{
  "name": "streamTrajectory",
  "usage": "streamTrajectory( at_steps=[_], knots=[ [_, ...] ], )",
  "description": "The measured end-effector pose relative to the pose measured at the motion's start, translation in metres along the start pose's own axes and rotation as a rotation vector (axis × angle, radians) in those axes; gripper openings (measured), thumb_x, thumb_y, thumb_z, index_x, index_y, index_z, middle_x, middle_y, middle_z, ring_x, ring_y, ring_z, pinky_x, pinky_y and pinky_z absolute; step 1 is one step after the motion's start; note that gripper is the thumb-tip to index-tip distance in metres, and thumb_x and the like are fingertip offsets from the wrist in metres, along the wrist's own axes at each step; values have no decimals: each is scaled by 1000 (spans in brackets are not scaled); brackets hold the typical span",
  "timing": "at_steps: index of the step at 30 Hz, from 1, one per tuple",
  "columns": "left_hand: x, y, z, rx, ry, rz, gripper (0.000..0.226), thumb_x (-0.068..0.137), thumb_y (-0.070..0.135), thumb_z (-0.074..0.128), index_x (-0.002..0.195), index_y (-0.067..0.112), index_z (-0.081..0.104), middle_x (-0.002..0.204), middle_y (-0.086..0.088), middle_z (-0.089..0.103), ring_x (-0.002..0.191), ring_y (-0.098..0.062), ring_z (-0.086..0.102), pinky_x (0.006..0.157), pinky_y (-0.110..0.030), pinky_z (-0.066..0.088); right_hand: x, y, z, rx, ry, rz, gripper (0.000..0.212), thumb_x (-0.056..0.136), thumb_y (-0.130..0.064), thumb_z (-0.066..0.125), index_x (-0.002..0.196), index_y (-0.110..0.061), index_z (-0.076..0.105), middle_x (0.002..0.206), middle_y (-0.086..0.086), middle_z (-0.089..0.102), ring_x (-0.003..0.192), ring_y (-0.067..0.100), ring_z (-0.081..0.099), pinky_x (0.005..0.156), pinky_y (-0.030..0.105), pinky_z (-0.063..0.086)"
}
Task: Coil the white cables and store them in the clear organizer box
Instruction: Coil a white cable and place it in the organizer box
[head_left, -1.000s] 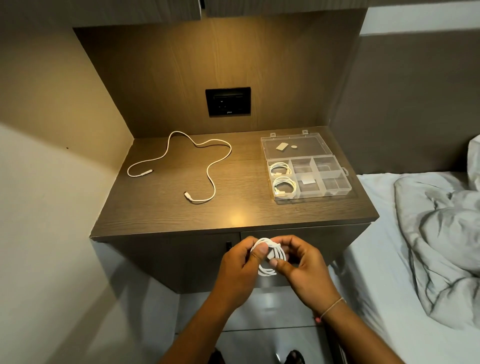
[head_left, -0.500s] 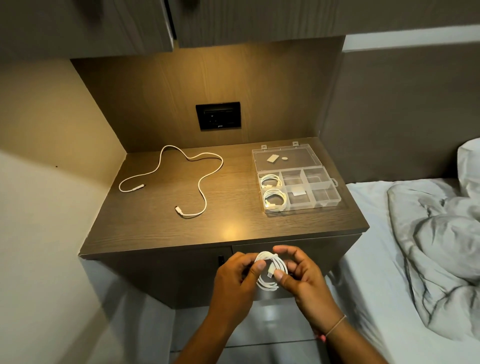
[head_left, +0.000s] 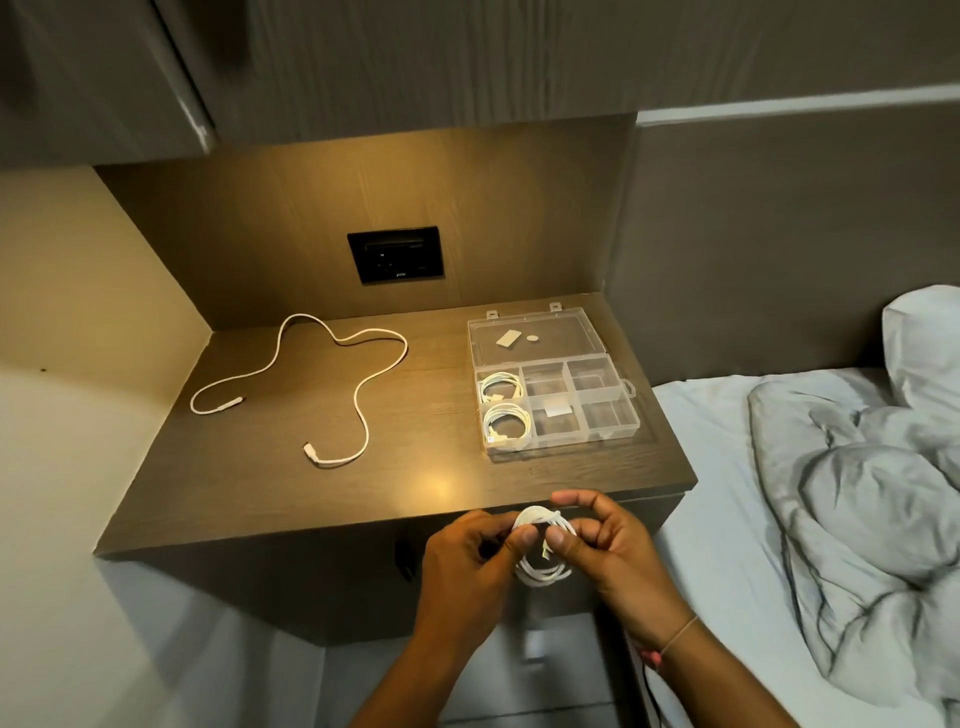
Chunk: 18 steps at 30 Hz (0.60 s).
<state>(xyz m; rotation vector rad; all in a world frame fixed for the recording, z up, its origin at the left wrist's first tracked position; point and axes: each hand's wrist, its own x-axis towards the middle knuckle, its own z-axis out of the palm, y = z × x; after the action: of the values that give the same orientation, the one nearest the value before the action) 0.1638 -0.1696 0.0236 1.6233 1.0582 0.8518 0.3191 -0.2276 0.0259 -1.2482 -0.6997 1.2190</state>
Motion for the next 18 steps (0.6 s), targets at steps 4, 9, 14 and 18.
streamTrajectory(
  at_steps=[4,9,14,18],
  knots=[
    [33,-1,-4,-32,-114,-8,18,84,33,71,101,29,78,88,5,76,84,-15,71,74,-33,59,23,-14,-6,-55,-29,23,39,73,-13,75,111,-9,65,92,20,77,84,27,75,75,29,60],
    [83,3,1,-90,-300,-52,18,88,25,69,104,28,76,88,12,78,76,-6,72,58,-13,51,59,-31,-17,-228,74,32,22,84,-4,72,105,-11,69,89,11,79,86,25,76,76,29,61],
    [143,1,25,-63,-194,-204,21,84,14,74,104,14,76,88,0,78,71,-12,72,56,-21,55,108,-47,-30,-382,208,50,11,85,-14,73,90,-24,72,86,-4,78,76,8,75,61,16,57],
    [183,-4,41,23,-100,-287,16,78,16,80,94,12,77,77,-2,77,63,-16,71,51,-27,55,155,-49,-41,-514,260,91,11,84,-16,75,92,-21,71,90,-3,73,78,12,71,62,18,57]
  ],
)
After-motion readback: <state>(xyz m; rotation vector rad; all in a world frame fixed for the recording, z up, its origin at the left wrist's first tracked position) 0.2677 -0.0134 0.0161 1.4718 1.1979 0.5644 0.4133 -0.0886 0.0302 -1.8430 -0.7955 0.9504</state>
